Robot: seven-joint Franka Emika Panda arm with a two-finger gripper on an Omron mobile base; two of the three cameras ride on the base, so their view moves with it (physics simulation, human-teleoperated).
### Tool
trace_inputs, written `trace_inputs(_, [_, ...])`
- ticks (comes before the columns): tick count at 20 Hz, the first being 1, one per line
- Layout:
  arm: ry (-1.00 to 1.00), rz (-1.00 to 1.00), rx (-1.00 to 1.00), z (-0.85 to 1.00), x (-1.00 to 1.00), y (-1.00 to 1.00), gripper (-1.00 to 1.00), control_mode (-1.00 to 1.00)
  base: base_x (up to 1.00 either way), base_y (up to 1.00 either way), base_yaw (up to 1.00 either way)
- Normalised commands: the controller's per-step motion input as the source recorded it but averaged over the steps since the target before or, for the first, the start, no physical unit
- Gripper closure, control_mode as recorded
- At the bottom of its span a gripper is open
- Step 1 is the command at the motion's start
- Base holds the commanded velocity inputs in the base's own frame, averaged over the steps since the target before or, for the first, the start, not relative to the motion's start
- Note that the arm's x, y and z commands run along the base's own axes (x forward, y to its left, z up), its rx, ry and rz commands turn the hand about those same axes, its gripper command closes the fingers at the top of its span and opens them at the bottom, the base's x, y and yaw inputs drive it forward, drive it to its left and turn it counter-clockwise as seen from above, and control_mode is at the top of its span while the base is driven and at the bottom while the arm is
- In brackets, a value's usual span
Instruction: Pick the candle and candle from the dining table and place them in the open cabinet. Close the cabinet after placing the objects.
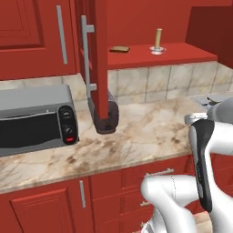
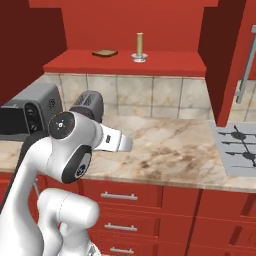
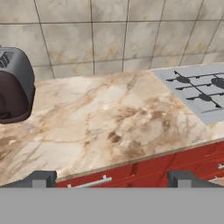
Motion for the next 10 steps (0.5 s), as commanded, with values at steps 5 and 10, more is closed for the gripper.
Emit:
trace_inputs(5, [0.0,0.0,0.0,0.0,0.0,0.0,-1.0,1.0,-0.29,0.03,-0.68])
trace_inputs(10, [0.0,0.0,0.0,0.0,0.0,0.0,-1.0,1.0,-0.01,0.02,-1.0])
